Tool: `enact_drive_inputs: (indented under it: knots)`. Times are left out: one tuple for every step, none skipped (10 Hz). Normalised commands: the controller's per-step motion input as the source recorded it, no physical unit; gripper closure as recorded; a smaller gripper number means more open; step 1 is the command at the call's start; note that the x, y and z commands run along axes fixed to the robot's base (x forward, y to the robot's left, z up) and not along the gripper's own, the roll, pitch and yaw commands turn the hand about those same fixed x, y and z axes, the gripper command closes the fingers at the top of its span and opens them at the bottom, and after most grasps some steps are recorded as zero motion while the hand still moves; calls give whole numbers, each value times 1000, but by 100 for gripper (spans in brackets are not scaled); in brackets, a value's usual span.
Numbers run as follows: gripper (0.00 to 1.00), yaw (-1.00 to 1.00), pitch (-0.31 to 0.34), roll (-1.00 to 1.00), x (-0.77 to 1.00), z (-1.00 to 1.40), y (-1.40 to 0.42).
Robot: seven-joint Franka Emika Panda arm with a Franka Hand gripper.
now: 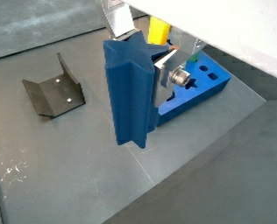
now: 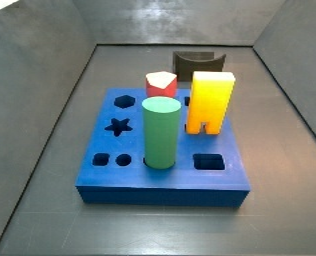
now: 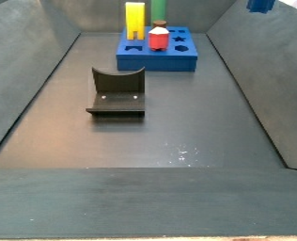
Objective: Pick up the star object. Move up. Move to above the board. Insert the star object.
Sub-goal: Move to above the board.
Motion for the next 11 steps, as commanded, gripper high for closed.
enact_drive_inputs:
  knots:
    - [100, 41, 65, -30, -533, 22, -29]
    - [100, 41, 65, -30, -533, 22, -29]
    - [100, 41, 65, -30, -533, 22, -29]
    - [100, 41, 65, -30, -533, 22, -28]
    - [100, 41, 65, -30, -533, 22, -28]
    - [100, 41, 65, -30, -533, 22, -28]
    - [100, 41, 65, -30, -533, 22, -28]
    - [100, 41, 65, -30, -533, 22, -28]
    - [100, 41, 65, -30, -533, 22, -28]
    - [100, 41, 65, -30, -533, 22, -28]
    - [100, 41, 65, -30, -533, 22, -28]
